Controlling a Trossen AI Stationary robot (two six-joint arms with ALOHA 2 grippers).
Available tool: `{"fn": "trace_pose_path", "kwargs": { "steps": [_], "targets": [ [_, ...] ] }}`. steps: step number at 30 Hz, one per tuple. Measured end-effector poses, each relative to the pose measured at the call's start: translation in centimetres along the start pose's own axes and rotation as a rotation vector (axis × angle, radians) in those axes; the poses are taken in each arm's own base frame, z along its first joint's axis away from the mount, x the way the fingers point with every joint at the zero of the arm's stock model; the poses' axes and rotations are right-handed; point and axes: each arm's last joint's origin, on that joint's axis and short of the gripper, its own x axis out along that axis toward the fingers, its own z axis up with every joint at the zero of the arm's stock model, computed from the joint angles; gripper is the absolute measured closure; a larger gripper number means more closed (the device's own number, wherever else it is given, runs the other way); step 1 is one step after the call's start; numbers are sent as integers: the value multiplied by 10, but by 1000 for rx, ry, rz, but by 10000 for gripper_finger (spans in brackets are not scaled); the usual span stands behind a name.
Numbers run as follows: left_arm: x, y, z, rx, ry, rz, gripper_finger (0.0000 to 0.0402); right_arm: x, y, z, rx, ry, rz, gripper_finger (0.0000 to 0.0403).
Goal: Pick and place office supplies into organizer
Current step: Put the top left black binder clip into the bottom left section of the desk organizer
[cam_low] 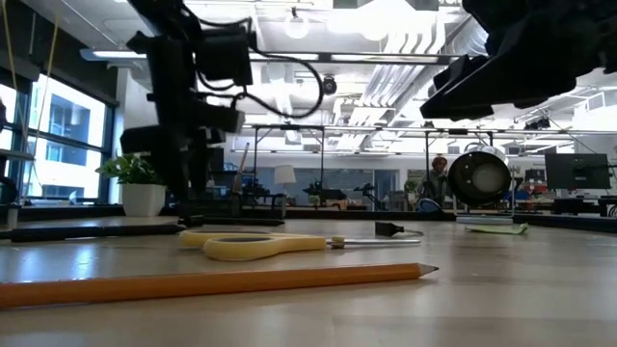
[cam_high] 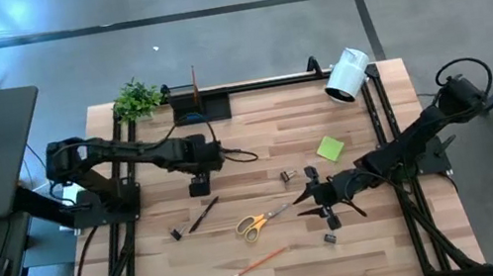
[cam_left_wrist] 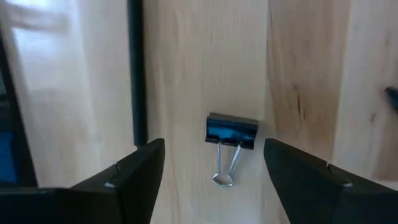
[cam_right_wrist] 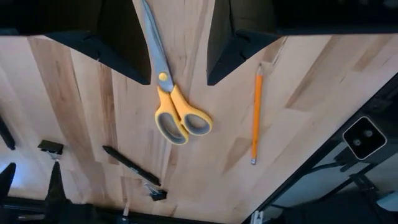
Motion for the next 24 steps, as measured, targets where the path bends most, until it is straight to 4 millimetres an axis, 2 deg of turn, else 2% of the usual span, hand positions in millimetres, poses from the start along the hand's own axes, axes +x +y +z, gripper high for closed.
{"fn": "trace_pose_path", "kwargs": {
  "steps": [10, 20, 24],
  "targets": [
    [27, -3, 4, 91, 92, -36, 117, 0, 2, 0, -4, -1, 5, 258],
    [33, 18, 2, -7, 38, -169, 169, 0, 2, 0, 3, -2, -8, 262],
    [35, 22, 1, -25, 29, -169, 185, -1, 3, 0, 4, 0, -3, 265]
  ]
}}
